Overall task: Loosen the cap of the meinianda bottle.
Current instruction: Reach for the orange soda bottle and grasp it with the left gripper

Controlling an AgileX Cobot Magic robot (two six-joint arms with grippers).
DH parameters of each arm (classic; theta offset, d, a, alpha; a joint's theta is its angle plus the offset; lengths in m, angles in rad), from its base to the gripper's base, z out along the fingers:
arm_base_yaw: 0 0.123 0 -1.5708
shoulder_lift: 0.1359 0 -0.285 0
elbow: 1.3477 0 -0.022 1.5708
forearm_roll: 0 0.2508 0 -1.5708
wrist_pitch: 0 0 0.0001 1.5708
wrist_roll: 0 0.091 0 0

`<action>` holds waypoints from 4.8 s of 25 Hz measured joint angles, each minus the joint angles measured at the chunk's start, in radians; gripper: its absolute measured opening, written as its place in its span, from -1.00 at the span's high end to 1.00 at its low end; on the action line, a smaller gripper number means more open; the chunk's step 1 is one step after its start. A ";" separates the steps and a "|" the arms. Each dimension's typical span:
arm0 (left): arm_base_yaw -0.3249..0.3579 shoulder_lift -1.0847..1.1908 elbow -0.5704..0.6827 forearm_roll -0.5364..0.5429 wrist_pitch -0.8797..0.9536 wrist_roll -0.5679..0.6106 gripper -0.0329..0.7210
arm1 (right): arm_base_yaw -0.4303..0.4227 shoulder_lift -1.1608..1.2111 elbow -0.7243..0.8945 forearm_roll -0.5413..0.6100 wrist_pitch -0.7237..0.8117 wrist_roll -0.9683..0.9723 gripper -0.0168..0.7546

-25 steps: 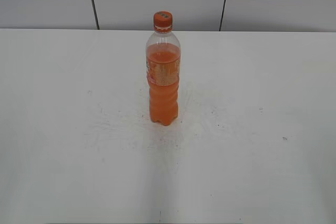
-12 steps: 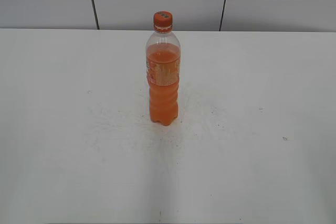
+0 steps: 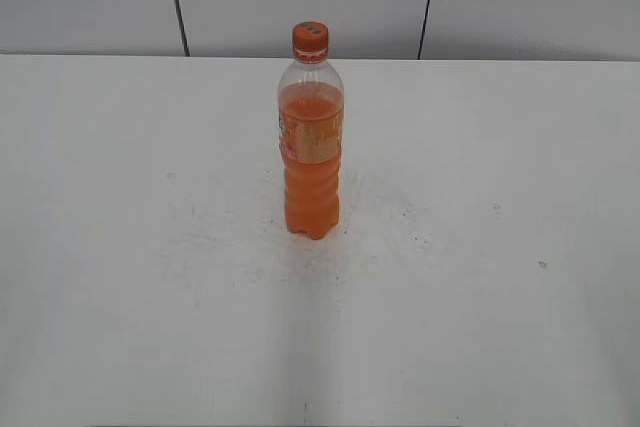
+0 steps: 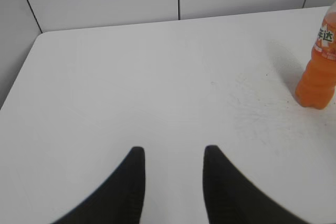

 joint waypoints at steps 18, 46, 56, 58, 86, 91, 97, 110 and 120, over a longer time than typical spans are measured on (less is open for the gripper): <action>0.000 0.000 0.000 0.005 0.000 0.000 0.28 | 0.000 0.000 0.000 0.000 0.000 0.000 -0.37; 0.000 -0.001 -0.013 0.077 -0.345 0.000 -0.04 | 0.000 0.000 0.000 0.000 0.000 0.000 -0.37; 0.000 0.159 0.000 0.097 -0.546 0.000 -0.05 | 0.000 0.000 0.000 0.000 0.000 0.000 -0.37; 0.000 0.217 0.000 0.098 -0.585 0.000 -0.05 | 0.000 0.000 0.000 0.000 0.000 0.000 -0.37; 0.000 0.866 0.002 0.111 -1.243 0.000 0.17 | 0.000 0.000 0.000 0.000 0.000 0.000 -0.37; 0.000 0.938 0.004 0.111 -1.326 0.000 0.24 | 0.000 0.000 0.000 0.000 0.000 0.000 -0.37; 0.000 1.038 0.004 0.111 -1.416 0.000 0.26 | 0.000 0.000 0.000 0.000 0.000 0.000 -0.37; 0.000 1.282 0.006 0.110 -1.695 0.000 0.27 | 0.000 0.000 0.000 0.000 0.000 0.000 -0.37; 0.000 1.474 0.006 0.108 -1.850 0.000 0.27 | 0.000 0.000 0.000 0.000 0.000 0.000 -0.37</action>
